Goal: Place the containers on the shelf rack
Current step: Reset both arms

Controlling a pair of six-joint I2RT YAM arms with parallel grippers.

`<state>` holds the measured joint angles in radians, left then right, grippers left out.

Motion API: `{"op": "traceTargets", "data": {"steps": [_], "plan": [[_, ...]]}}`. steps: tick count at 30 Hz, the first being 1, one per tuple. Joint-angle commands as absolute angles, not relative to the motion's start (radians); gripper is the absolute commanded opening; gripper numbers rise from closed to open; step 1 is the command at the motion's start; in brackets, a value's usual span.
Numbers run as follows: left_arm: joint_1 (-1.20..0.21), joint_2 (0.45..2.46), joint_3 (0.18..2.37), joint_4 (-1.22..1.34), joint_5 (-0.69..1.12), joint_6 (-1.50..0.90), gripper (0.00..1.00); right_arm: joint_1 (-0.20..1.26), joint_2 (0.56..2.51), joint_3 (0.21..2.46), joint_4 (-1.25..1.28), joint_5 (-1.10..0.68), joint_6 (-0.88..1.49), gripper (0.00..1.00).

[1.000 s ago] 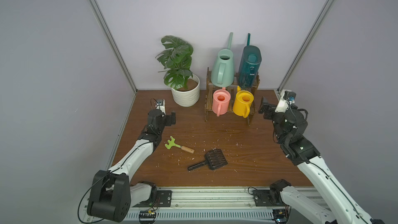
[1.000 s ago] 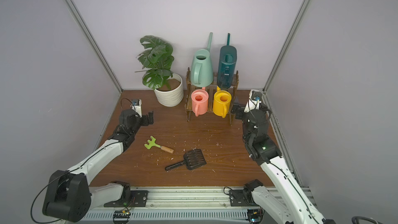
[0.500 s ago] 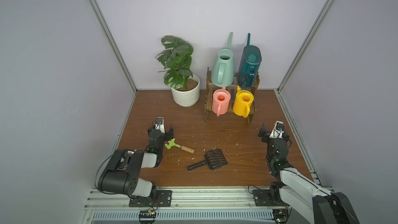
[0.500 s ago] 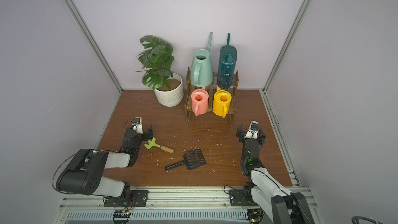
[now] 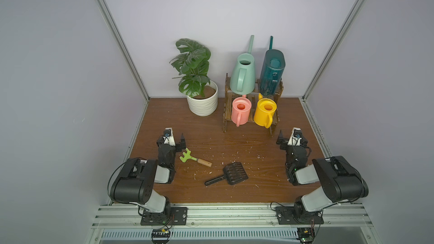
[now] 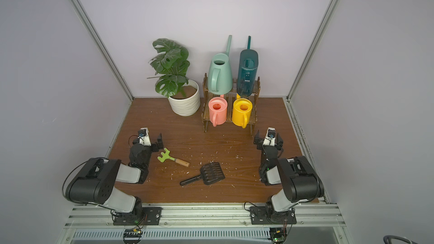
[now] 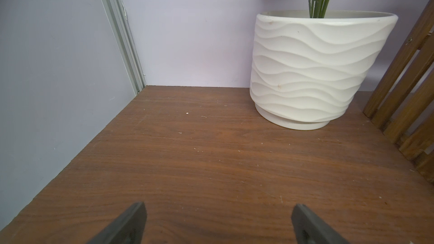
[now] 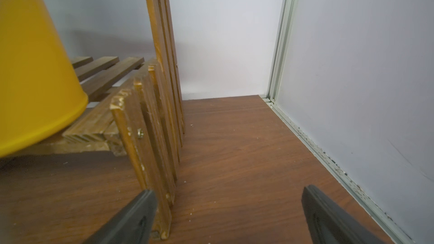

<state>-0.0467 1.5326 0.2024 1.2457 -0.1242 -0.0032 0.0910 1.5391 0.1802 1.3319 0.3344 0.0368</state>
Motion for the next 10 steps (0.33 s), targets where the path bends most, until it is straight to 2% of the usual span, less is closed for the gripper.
{"op": "traceTargets", "data": {"steps": [1, 10], "plan": [[-0.034, 1.532, 0.213, 1.269, -0.121, -0.015, 0.99, 0.086, 1.539, 0.186, 1.374, 0.321, 0.028, 0.99], [-0.032, 1.528, 0.207, 1.269, -0.111, -0.013, 0.99, 0.086, 1.539, 0.184, 1.374, 0.318, 0.029, 0.99]]}}
